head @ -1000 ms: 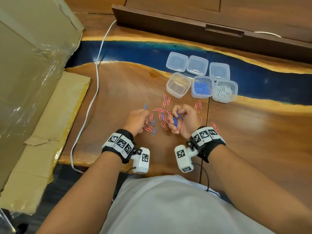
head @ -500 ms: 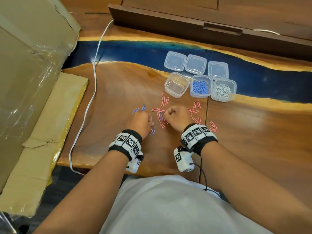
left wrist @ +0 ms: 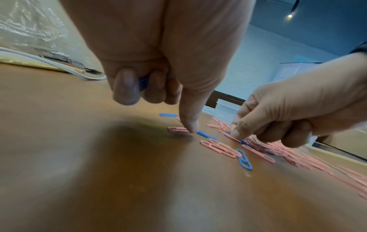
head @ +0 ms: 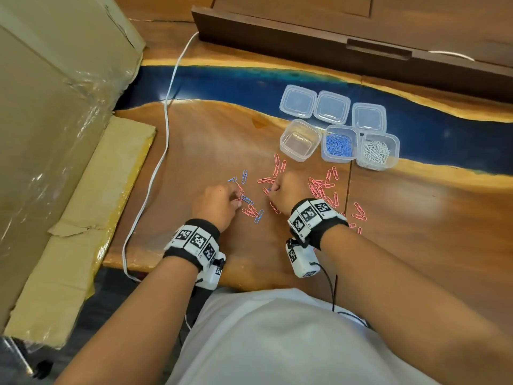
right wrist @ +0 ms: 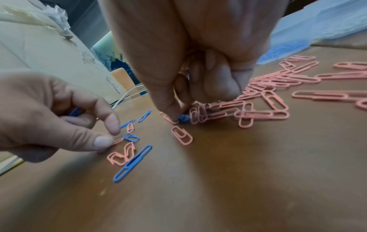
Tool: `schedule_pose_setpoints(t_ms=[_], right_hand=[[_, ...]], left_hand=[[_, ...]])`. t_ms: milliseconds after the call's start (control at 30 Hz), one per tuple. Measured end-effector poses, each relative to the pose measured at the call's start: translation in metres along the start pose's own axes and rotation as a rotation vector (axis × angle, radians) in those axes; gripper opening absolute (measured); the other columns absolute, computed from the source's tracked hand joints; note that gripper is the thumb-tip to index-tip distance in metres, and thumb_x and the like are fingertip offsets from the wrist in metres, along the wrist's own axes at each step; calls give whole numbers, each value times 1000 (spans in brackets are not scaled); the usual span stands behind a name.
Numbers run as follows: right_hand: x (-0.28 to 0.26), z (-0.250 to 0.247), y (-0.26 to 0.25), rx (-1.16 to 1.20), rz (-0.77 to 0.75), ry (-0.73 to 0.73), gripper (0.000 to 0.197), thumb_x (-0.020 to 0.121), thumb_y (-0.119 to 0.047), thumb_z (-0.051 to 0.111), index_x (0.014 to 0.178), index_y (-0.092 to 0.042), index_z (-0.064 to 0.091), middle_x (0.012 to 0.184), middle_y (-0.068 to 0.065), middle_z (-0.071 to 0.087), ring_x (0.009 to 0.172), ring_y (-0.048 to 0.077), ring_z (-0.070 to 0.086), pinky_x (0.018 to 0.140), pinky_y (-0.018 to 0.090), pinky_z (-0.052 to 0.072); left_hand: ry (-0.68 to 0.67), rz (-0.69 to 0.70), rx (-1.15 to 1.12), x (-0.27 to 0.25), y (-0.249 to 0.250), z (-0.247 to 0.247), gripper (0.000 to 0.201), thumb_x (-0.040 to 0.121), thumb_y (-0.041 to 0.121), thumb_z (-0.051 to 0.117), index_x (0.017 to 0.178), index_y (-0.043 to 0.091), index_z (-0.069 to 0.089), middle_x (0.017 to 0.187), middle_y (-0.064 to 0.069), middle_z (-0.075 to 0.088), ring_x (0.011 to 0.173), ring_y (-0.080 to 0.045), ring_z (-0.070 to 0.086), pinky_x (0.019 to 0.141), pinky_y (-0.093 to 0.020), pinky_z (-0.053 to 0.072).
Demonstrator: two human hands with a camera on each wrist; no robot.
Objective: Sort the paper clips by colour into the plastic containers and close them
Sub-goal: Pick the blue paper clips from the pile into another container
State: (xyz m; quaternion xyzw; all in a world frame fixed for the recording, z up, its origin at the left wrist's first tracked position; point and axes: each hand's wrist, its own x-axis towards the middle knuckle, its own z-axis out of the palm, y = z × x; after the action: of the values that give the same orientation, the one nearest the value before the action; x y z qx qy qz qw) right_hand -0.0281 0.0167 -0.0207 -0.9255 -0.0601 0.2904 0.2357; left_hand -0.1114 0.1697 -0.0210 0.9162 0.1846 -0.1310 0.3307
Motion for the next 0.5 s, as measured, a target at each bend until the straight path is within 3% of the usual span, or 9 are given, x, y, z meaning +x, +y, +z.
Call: schedule_pose_setpoints(t_ms=[100, 200, 267, 367, 433, 500], right_hand=[[-3, -3, 2, -43, -20, -59, 23, 81, -6, 52, 58, -7, 49, 57, 10, 51, 55, 27, 48, 48, 24, 33], [-7, -5, 3, -74, -44, -80, 24, 78, -10, 54, 55, -11, 49, 49, 5, 44, 47, 22, 42, 47, 25, 30], [-9, -5, 4, -78, -63, -85, 27, 78, -10, 55, 51, -11, 51, 49, 6, 47, 48, 22, 43, 49, 25, 34], [-10, -6, 3, -86, -76, -100, 21, 79, -10, 55, 61, -4, 63, 59, 16, 60, 56, 27, 51, 54, 28, 42], [-11, -7, 3, -122, -84, -100, 25, 80, -10, 55, 55, -9, 57, 52, 11, 52, 52, 26, 46, 47, 24, 33], [-12, -7, 4, -150, -108, -77, 34, 79, -10, 53, 48, -14, 40, 45, 5, 35, 45, 22, 33, 43, 24, 22]], left_hand=[[-31, 109, 132, 2, 7, 2, 16, 85, 18, 64, 100, 23, 67, 103, 1, 63, 94, -24, 58, 79, -35, 48], [-68, 156, 243, 8, 15, -2, 13, 87, 22, 62, 99, 21, 67, 102, 0, 61, 94, -25, 57, 73, -31, 43], [-98, 175, 279, 13, 15, -2, 7, 85, 20, 63, 92, 20, 65, 102, 0, 61, 94, -24, 58, 70, -29, 40], [-152, 200, 347, 17, 15, -1, 2, 88, 18, 59, 87, 20, 60, 102, -2, 61, 91, -27, 59, 71, -31, 44], [-146, 230, 397, 17, 15, 2, 7, 91, 16, 53, 85, 19, 56, 102, -4, 61, 88, -28, 59, 67, -32, 42], [-122, 243, 396, 15, 14, 3, 9, 92, 16, 49, 86, 17, 55, 101, -6, 60, 89, -31, 58, 68, -34, 43]])
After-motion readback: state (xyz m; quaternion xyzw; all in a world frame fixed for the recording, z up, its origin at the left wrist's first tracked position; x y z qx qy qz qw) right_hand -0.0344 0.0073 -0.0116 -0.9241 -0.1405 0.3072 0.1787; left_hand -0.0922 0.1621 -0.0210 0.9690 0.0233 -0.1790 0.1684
